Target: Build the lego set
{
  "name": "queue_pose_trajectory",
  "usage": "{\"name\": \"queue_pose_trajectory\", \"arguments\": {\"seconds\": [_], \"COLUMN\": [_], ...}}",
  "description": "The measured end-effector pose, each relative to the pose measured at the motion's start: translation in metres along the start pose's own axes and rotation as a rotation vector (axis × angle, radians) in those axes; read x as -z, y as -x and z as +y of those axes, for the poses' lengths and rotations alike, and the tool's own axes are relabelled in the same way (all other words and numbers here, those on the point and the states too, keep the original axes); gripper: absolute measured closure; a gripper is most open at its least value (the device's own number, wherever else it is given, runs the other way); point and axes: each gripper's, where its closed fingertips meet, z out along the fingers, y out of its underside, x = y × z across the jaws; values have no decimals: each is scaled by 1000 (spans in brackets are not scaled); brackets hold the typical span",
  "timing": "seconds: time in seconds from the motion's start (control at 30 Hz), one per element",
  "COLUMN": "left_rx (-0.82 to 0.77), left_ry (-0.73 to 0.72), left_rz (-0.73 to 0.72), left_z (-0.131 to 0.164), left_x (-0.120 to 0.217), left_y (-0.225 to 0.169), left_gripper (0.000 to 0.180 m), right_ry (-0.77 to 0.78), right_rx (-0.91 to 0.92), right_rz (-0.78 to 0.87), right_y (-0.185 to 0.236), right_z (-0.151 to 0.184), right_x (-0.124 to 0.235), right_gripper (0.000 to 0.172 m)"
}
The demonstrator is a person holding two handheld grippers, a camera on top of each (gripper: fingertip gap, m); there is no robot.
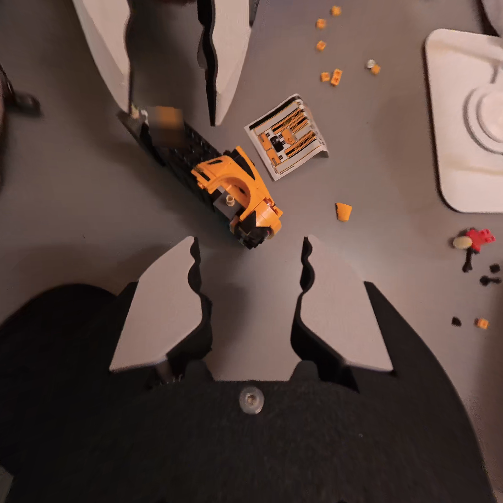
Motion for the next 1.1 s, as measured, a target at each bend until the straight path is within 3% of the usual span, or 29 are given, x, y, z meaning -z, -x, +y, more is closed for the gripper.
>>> {"name": "queue_pose_trajectory", "arguments": {"seconds": [0.1, 0.2, 0.3, 0.37, 0.47, 0.57, 0.67, 0.83, 1.0, 1.1], "left_rx": [62, 73, 30, -42, -313, -478, -549, -339, -54, -2], "left_ry": [67, 81, 98, 144, 220, 319, 356, 217, 23, 67], "left_rz": [-50, -197, -329, -423, -603, -649, -639, -489, -364, -324], "left_z": [15, 20, 21, 22, 22, 37, 46, 52, 43, 55], "left_x": [-11, -21, -25, -19, 3, 7, 5, 6, 21, 17], "left_y": [-11, -6, 4, 13, 30, 38, 33, 13, 16, 20], "left_gripper": [117, 111, 135, 141, 149, 148, 142, 120, 115, 108], "right_ry": [18, 27, -24, -72, -215, -160, -96, -87, -126, -104], "right_rx": [119, 220, 267, 322, 413, 620, 705, 558, 325, 231], "right_rz": [-57, -109, -106, 12, 328, 588, 645, 494, 287, 160], "right_y": [-7, -7, 3, 2, 5, 15, 23, 40, 50, 59], "right_z": [1, -2, -8, -11, -29, -31, -29, -30, -34, -28], "right_x": [-8, -19, -29, -27, -19, -27, -35, -36, -34, -37], "right_gripper": [94, 94, 121, 128, 129, 130, 133, 134, 133, 132]}}
